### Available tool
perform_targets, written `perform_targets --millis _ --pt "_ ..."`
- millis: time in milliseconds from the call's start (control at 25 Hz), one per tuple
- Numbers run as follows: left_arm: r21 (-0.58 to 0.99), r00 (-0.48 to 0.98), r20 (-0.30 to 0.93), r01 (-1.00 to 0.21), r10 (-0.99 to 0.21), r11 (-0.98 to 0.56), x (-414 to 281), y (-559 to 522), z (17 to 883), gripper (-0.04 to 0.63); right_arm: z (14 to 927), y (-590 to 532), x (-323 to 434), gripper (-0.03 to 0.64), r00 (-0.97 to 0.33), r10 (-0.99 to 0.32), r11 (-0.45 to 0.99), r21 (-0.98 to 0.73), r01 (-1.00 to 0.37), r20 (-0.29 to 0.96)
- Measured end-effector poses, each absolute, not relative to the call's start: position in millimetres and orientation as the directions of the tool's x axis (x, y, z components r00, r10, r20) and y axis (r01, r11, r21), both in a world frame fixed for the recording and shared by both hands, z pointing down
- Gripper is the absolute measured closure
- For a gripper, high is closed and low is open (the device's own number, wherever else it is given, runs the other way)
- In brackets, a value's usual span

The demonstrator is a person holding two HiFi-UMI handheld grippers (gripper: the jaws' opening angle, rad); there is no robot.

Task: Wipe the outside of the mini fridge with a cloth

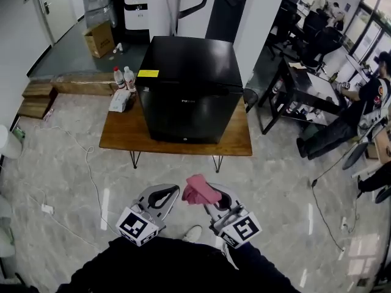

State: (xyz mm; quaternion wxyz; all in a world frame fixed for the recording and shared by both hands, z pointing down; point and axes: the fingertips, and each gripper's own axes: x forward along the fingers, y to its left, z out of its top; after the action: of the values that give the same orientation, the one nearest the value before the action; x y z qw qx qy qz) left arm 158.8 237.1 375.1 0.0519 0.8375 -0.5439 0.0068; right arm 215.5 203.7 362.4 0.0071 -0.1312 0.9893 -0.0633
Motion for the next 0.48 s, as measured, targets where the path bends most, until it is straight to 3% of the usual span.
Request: perform_targets --millis 480 --pt "0.062 0.343 0.079 -0.939 -0.936 -0.339 192 215 378 0.591 367 178 237 0.571 -0.978 -0.206 0.975 -0.081 -0.208 0.03"
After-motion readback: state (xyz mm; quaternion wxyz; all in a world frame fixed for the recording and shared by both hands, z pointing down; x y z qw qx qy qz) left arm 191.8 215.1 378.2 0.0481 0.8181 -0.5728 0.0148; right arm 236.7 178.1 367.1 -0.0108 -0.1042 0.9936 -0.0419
